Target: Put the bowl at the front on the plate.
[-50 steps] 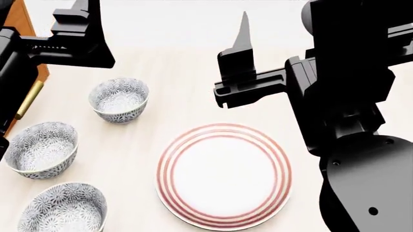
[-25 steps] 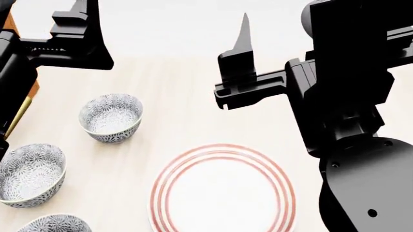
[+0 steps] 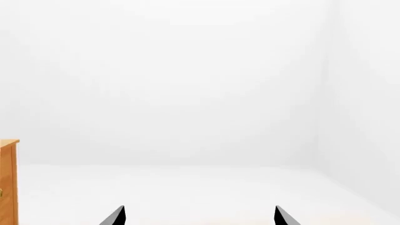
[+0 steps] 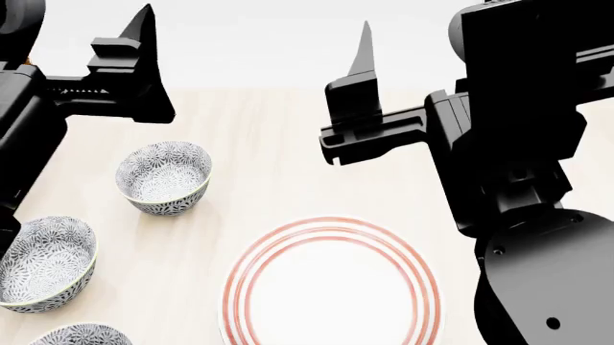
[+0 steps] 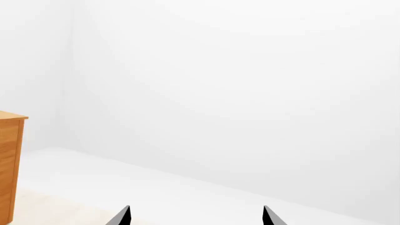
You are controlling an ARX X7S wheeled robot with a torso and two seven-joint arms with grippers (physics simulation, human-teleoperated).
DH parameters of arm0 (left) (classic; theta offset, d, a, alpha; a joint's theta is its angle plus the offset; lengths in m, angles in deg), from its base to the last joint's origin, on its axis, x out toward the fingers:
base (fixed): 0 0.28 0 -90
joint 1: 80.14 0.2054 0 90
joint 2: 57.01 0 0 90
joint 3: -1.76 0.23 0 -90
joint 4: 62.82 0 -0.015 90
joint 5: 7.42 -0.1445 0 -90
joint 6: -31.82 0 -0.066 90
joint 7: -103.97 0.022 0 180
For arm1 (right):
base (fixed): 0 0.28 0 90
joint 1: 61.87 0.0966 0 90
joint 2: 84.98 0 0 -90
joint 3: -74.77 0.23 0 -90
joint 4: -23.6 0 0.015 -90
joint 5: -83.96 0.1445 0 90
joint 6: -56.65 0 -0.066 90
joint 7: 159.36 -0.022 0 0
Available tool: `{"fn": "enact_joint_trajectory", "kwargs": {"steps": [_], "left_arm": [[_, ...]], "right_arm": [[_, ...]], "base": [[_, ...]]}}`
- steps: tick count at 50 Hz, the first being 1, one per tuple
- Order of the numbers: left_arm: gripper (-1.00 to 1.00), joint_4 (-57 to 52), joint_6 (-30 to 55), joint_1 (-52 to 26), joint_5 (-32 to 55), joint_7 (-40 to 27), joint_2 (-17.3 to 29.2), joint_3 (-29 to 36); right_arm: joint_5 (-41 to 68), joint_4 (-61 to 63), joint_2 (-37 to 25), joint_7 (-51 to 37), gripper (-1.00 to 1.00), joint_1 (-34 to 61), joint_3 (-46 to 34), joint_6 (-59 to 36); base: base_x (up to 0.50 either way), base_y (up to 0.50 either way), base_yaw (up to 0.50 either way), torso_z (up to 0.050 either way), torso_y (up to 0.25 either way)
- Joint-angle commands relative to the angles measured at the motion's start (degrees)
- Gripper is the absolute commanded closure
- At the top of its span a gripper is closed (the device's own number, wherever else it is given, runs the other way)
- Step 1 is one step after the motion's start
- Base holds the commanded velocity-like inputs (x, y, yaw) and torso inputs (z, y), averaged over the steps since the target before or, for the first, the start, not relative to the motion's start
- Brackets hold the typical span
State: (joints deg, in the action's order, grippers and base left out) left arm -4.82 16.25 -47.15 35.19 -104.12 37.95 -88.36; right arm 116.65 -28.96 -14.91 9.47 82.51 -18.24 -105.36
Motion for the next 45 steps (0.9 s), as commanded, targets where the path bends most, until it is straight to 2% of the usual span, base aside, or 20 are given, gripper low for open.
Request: {"fn": "enact_joint_trajectory", "kwargs": {"steps": [1, 7, 12, 16, 21, 30, 31, 33, 40, 45], "left_arm": [[-1.00, 2.9, 6.7, -0.2, 4.6, -3.2, -1.6, -3.7], [-1.00, 5.8, 14.9, -1.6, 9.2, -8.4, -3.6, -7.6], [-1.00, 5.9, 15.1, -2.0, 14.7, -13.3, -2.7, -7.8], [-1.00, 10.2, 15.3, -2.5, 26.3, -23.1, -1.5, -8.2], [-1.00, 12.2, 15.0, -2.9, 31.9, -28.6, -0.5, -7.6], [-1.00, 15.3, 13.7, -2.7, 39.6, -35.2, 1.4, -5.5], [-1.00, 17.2, 14.1, -2.7, 42.1, -37.5, 1.2, -5.9], [-1.00, 16.4, 13.4, -2.5, 41.3, -36.9, 2.0, -4.6], [-1.00, 20.5, 13.4, -2.4, 48.8, -44.0, 3.1, -3.2], [-1.00, 21.5, 12.6, -1.9, 50.6, -45.7, 4.1, -1.7]], "right_arm": [[0.2, 0.2, -0.3, -0.2, -1.00, -0.4, 0.0, 0.4], [0.5, 0.3, -0.5, -0.3, -1.00, -0.5, 0.1, 0.4], [0.7, 0.7, -0.5, -0.5, -1.00, -0.8, 0.5, 0.5], [0.9, 1.0, -0.6, -0.7, -1.00, -0.7, 0.7, 0.2], [0.9, 0.9, -0.8, -0.7, -1.00, -1.2, 0.7, 0.8], [1.1, 1.1, -0.9, -0.9, -1.00, -1.4, 0.8, 0.9], [1.2, 1.1, -0.9, -1.0, -1.00, -1.4, 0.8, 0.8], [1.2, 1.1, -1.0, -1.0, -1.00, -1.4, 0.7, 0.9], [1.2, 0.9, -1.0, -1.1, -1.00, -1.5, 0.6, 1.2], [1.2, 0.8, -1.1, -1.3, -1.00, -1.6, 0.4, 1.5]], "base": [[0.00, 0.00, 0.00, 0.000, 0.000], [0.00, 0.00, 0.00, 0.000, 0.000], [0.00, 0.00, 0.00, 0.000, 0.000], [0.00, 0.00, 0.00, 0.000, 0.000], [0.00, 0.00, 0.00, 0.000, 0.000], [0.00, 0.00, 0.00, 0.000, 0.000], [0.00, 0.00, 0.00, 0.000, 0.000], [0.00, 0.00, 0.00, 0.000, 0.000], [0.00, 0.00, 0.00, 0.000, 0.000], [0.00, 0.00, 0.00, 0.000, 0.000]]}}
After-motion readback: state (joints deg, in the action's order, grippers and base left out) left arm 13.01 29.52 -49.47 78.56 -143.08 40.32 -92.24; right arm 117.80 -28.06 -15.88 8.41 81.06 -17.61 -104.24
